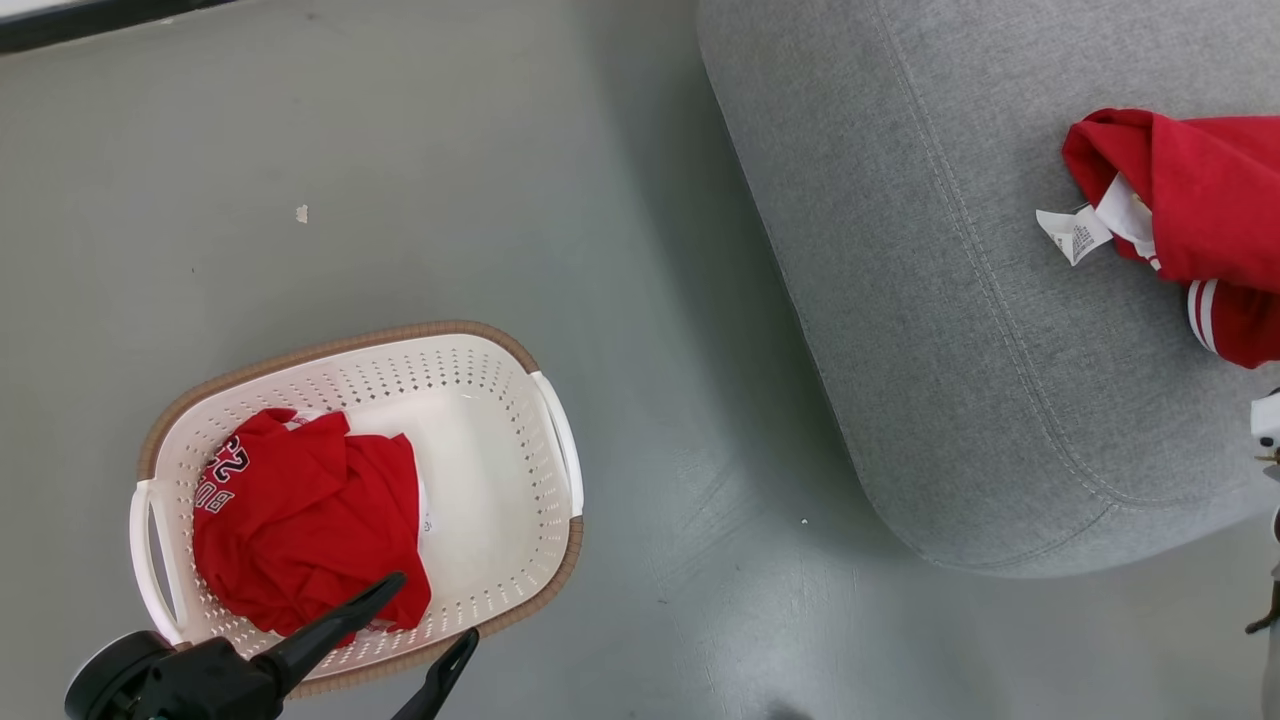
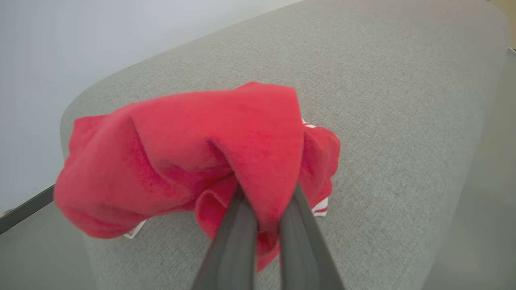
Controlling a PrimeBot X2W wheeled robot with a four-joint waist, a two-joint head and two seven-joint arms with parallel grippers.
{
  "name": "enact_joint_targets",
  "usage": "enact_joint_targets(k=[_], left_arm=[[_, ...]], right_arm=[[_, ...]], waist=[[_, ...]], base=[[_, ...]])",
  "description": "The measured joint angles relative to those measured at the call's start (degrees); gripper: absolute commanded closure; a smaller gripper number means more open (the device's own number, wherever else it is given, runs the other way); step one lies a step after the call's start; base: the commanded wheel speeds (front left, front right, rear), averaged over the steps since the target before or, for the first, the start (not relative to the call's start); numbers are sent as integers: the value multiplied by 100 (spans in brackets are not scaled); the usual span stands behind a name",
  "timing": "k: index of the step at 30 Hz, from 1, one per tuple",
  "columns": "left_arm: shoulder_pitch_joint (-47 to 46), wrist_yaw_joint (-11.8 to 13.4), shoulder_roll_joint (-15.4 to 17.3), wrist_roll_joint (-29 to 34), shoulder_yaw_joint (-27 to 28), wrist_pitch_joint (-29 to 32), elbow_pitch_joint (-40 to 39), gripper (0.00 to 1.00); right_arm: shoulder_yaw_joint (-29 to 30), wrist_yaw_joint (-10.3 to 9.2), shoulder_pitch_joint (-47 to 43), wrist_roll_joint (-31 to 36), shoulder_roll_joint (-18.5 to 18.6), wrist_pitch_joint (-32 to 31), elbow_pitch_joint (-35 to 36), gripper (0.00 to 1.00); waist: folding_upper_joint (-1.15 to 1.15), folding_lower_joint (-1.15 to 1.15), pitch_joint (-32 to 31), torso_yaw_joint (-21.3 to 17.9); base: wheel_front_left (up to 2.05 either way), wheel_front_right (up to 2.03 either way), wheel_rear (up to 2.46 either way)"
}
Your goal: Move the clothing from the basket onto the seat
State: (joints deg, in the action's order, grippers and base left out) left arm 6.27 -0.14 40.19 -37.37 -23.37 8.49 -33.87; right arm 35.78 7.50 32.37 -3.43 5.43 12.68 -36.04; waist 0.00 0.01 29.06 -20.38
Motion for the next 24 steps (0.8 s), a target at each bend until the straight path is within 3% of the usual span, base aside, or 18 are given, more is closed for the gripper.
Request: enact_joint_targets(k=[1,3,4,24], left_arm=[[0,-1,3,0,16,-9,-10,0],[0,-2,4,-1,23,-35,-9,0],[0,-3,4,-9,30,-54,-8,0],[-43,-112,-231,-187,-42,-337,130,0]], right_arm=[[38,0,64,24,8,0,-58,60],[31,1,112,132,13,0,-107,16],[31,0,114,178,12,0,-127,0],[-146,0,47,772,-109,-7,-137,0]], waist=[[0,0,18,5],[0,0,21,12],[0,0,19,15],[0,0,-248,102]], base=[[0,0,0],[0,0,0],[0,0,0],[0,0,0]])
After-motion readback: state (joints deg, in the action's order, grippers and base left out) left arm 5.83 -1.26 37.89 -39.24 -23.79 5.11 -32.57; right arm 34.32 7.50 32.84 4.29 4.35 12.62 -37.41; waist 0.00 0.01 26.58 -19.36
